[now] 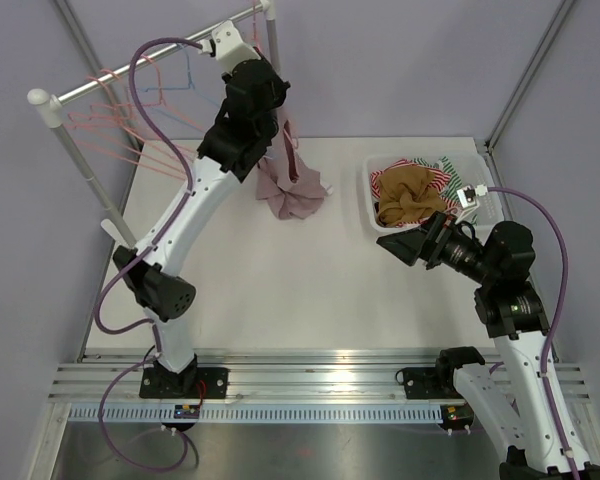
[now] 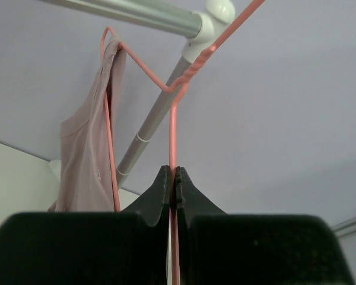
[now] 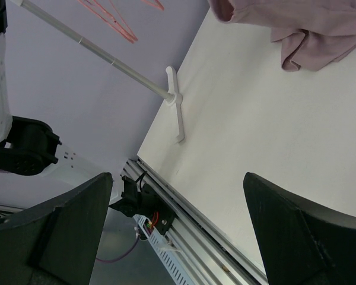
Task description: Remove the tank top from the hanger
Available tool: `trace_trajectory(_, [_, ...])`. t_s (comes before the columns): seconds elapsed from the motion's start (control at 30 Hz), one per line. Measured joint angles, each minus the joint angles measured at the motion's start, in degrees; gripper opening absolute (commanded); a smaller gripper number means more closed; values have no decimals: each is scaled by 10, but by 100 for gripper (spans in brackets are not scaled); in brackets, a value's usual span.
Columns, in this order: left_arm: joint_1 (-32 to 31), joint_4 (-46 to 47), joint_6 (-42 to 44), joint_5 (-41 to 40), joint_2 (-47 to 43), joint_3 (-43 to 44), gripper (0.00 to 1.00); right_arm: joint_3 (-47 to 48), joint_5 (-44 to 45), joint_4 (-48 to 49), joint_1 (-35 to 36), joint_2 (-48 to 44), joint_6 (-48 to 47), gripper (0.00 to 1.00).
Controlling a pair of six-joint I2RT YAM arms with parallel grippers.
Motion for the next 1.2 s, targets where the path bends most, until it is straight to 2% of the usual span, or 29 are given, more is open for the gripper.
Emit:
trace_trajectory(0.3, [-8, -17, -71, 46, -165, -173, 0, 26, 12, -8, 0, 12, -31, 99])
trace_trajectory(0.53, [-10, -22, -122, 214, -270, -323, 0, 35, 13, 29, 0, 56, -43, 99])
trace_trajectory(0.7, [-35, 9, -127, 342, -349, -454, 0, 37, -35, 118, 0, 130, -22, 99])
trace_trajectory(0.83, [-69, 15, -136, 407, -428, -552, 0, 38, -48, 187, 11, 200, -5, 92])
trace_trajectory(0.97, [-100, 26, -150, 438, -524, -634, 0, 61, -12, 186, 67, 249, -45, 85])
trace_trajectory(1.03, [-105, 27, -159, 450, -569, -663, 0, 73, 21, 183, 105, 261, -73, 81])
trace_trajectory(1.1, [-106, 28, -166, 455, -607, -683, 0, 89, 41, 181, 139, 273, -99, 74])
trace_trajectory(1.2, [-108, 26, -172, 460, -638, -697, 0, 115, 72, 181, 163, 299, -130, 67])
